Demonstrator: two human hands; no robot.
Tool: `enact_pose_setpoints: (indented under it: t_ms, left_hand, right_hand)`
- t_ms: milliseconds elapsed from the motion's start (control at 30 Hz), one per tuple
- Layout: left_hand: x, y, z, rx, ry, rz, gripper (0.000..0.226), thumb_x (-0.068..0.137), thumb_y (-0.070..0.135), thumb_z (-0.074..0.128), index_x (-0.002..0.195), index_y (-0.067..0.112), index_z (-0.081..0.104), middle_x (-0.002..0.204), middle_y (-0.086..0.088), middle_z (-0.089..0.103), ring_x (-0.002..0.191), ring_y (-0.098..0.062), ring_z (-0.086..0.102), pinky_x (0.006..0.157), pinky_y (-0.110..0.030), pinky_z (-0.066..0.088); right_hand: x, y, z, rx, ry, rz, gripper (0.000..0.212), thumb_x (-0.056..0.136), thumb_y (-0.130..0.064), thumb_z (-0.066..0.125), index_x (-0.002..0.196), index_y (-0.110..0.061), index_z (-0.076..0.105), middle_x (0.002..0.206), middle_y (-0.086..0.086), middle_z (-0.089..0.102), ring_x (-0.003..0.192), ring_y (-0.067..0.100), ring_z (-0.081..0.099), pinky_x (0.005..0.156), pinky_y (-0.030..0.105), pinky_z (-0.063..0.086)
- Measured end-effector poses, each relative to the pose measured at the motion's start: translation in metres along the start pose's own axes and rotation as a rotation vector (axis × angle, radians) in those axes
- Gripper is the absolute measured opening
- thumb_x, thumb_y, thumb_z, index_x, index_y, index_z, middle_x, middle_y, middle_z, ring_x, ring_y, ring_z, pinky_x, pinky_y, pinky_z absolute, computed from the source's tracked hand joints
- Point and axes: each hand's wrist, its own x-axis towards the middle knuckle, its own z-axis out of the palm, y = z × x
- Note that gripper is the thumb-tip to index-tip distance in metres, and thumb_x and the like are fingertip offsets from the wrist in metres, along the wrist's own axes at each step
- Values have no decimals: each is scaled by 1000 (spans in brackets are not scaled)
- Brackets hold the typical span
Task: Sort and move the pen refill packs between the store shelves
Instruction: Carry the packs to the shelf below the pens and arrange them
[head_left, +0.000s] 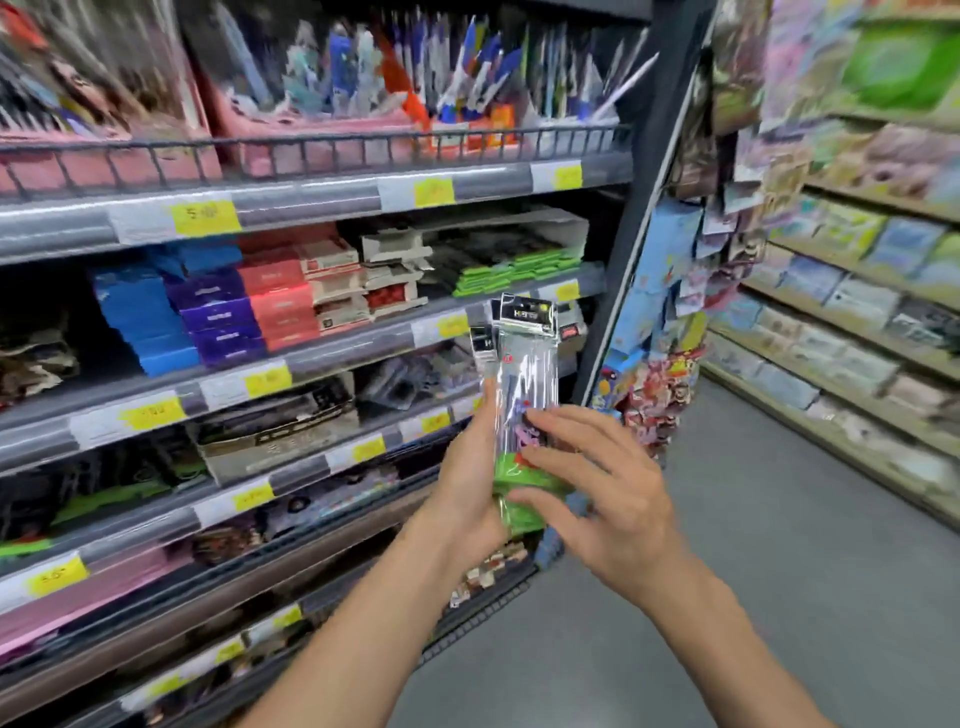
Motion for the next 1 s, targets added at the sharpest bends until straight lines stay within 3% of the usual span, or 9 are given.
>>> enact_pose_setpoints:
  t_ms: [167, 267, 367, 467, 600, 733, 833, 900, 1000]
  left_hand:
    - [59, -4, 22, -23, -14, 65, 69, 103, 64, 44, 97, 8, 84, 94, -12, 79, 82, -24, 78, 67, -33, 63]
    - [97, 4, 24, 23, 44, 127, 36, 93, 41, 67, 104, 9, 77, 96, -11, 72, 83, -25, 70, 78, -37, 57]
    - [137, 19, 22, 86, 119, 176, 30, 86, 27, 72, 110, 8, 75, 98, -14, 70, 82, -27, 66, 78, -40, 50]
    - [174, 34, 25, 116, 165, 188, 22, 90, 22, 70, 99, 5, 81, 93, -16, 78, 74, -29, 74, 66, -37, 61]
    - [208, 50, 37, 195, 260, 233, 37, 88, 18, 77, 115, -7, 74, 114, -33, 73, 93, -41, 74, 83, -51, 60]
    - [234, 57, 41, 166, 396, 290, 54, 86, 17, 82, 130, -9, 62, 110, -33, 72, 86, -40, 73, 79, -51, 59]
    - [253, 63, 40, 131, 402, 295, 21, 94, 22, 68, 99, 6, 80, 98, -23, 77, 79, -34, 74, 80, -47, 60]
    - [266, 64, 39, 118, 454, 314, 23, 95, 16, 62, 82, 13, 80, 90, -21, 76, 72, -32, 74, 72, -45, 62]
    - [280, 63, 43, 137, 526, 364, 17, 94, 10, 65, 106, 3, 74, 99, -27, 76, 77, -37, 74, 76, -52, 61]
  right_hand:
    - [11, 62, -22, 13, 6, -3, 27, 87, -25, 84, 104, -4, 77, 132, 4, 68, 128, 23, 62, 99, 47, 53]
    - [22, 103, -24, 23, -65, 27, 27, 91, -30, 79, 108, -9, 78, 134, 1, 67, 133, 21, 57, 104, 46, 50]
    - [37, 140, -17, 92, -96, 126, 29, 93, -36, 72, 110, -14, 78, 135, -1, 66, 133, 19, 56, 109, 37, 45]
    - [58, 172, -9, 220, -57, 520, 25, 95, -40, 68, 113, -26, 75, 116, -12, 67, 111, 8, 64, 96, 35, 53]
    - [82, 210, 1, 538, -79, 930, 16, 94, -29, 72, 107, -38, 70, 80, -12, 71, 72, 13, 68, 59, 31, 57]
    - [97, 242, 7, 668, -101, 1061, 18, 94, -21, 72, 109, -31, 72, 76, -2, 73, 54, 16, 65, 50, 25, 53]
    - [107, 266, 11, 734, -159, 1101, 23, 93, -19, 73, 114, -30, 72, 81, 4, 73, 54, 16, 64, 51, 29, 55]
    - [112, 282, 14, 813, -224, 1120, 28, 96, -18, 70, 112, -40, 68, 84, 4, 74, 54, 16, 63, 51, 30, 55]
    - [118, 304, 13, 884, -335, 1126, 34, 99, -17, 65, 117, -46, 63, 83, -8, 76, 54, 16, 62, 51, 29, 53]
